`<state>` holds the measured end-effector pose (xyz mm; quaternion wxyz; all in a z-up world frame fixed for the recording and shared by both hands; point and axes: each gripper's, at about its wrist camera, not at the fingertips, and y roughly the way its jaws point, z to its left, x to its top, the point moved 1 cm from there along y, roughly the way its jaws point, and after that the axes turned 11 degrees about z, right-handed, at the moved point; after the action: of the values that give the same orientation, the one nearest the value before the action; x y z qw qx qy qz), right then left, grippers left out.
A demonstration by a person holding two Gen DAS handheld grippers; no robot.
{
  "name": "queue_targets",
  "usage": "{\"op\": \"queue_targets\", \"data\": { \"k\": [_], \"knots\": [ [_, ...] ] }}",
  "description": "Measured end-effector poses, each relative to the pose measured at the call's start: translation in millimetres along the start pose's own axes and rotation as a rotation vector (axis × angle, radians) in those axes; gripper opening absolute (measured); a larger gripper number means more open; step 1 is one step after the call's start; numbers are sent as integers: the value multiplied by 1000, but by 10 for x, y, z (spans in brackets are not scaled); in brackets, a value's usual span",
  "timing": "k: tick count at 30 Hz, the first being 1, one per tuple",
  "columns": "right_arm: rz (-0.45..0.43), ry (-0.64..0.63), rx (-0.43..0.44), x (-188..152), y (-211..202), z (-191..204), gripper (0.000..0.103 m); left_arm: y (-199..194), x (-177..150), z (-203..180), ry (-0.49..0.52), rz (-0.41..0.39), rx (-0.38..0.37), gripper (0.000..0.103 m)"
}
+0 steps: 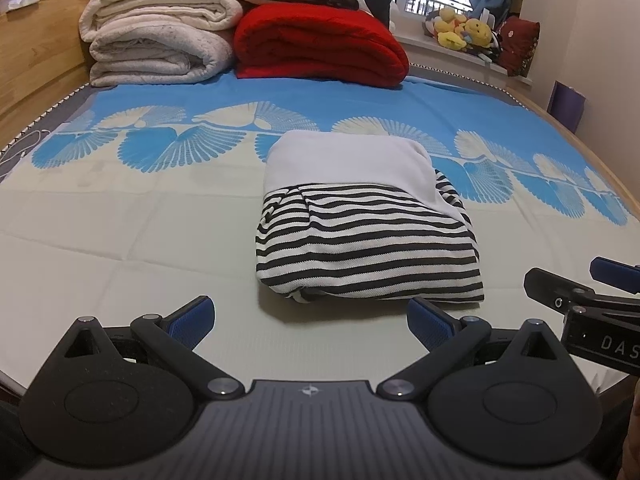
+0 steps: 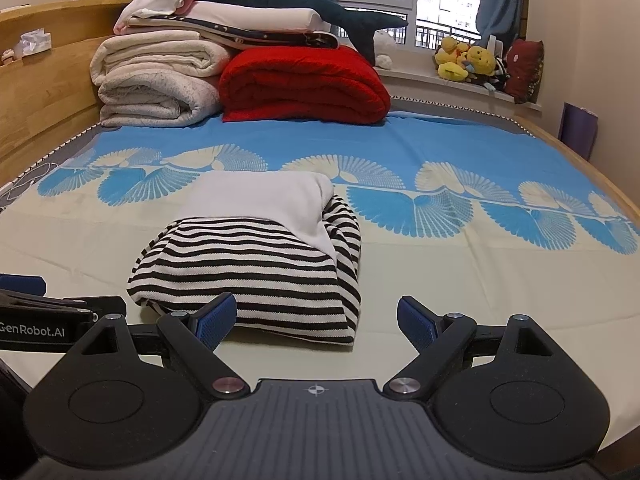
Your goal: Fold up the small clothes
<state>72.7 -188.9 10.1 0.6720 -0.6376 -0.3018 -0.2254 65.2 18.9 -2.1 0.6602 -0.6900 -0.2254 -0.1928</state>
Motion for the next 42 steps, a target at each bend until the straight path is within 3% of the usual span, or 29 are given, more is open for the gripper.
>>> {"op": "queue_targets", "data": {
  "k": [42],
  "knots": [
    [4,-3,-1,-2,8,28,88,29,-10,1,28,-1,-15,102]
  ]
}}
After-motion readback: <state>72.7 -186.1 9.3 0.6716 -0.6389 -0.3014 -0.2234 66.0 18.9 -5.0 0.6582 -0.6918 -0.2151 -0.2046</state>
